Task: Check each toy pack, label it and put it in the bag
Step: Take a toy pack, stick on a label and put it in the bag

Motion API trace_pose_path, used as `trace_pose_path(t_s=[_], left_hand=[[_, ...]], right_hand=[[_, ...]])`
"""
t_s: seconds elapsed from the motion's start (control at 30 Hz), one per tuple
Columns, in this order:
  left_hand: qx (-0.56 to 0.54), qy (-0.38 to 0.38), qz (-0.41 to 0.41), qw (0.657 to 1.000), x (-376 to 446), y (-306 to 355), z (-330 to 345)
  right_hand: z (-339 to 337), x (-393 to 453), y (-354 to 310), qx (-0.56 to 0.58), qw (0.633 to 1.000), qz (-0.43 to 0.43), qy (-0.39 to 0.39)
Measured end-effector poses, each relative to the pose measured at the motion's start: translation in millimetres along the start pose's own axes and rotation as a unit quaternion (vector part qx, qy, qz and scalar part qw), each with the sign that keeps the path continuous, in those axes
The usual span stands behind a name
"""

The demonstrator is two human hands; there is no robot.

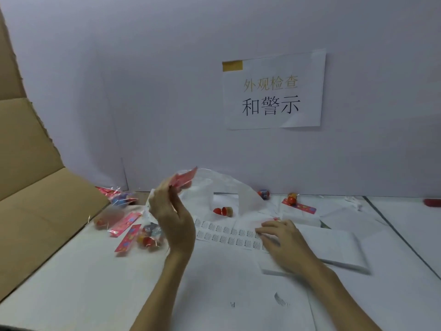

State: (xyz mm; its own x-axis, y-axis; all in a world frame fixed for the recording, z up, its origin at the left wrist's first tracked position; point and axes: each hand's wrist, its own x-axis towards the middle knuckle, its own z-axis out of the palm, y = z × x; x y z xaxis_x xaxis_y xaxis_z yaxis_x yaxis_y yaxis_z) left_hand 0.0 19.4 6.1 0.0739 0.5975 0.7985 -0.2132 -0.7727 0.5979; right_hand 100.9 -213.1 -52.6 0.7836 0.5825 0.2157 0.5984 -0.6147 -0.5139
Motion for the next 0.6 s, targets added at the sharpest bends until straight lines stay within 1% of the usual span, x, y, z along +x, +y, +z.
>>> trace_pose_path(t_s=[0.03, 0.1, 0.17, 0.23, 0.33, 0.43, 0.47, 0.5, 0.53, 0.6], left_hand=[[-0.029, -0.037, -0.024, 0.999, -10, 10, 10], [-0.083, -0.117, -0.09, 0.986, -31, 27, 26], [-0.126, -0.186, -0.147, 0.963, -48, 34, 37], [-0.153, -0.236, -0.19, 0.941, -61, 34, 42], [-0.185, -0.275, -0.274, 0.903, -70, 26, 43], [-0.268, -0.303, -0.369, 0.837, -71, 27, 40], [-0.284, -0.304, -0.391, 0.821, -70, 27, 40], [-0.291, -0.305, -0.402, 0.813, -69, 27, 40], [-0.295, -0.307, -0.404, 0.809, -67, 27, 39], [-0.297, -0.319, -0.401, 0.805, -65, 27, 40]], right_hand=[[-1, 0, 0, 0.029, 1.0, 0.01, 0.006], [-5, -1, -2, 0.127, 0.991, 0.041, 0.03], [-10, -2, -4, 0.215, 0.973, 0.061, 0.049], [-14, -2, -7, 0.262, 0.962, 0.061, 0.052], [-11, -2, -16, 0.325, 0.944, 0.028, 0.038], [-6, -3, -25, 0.427, 0.901, 0.037, 0.068], [-6, -3, -25, 0.457, 0.885, 0.048, 0.076], [-7, -4, -25, 0.477, 0.874, 0.058, 0.079], [-8, -4, -24, 0.48, 0.871, 0.068, 0.081], [-12, -5, -22, 0.471, 0.875, 0.08, 0.082]])
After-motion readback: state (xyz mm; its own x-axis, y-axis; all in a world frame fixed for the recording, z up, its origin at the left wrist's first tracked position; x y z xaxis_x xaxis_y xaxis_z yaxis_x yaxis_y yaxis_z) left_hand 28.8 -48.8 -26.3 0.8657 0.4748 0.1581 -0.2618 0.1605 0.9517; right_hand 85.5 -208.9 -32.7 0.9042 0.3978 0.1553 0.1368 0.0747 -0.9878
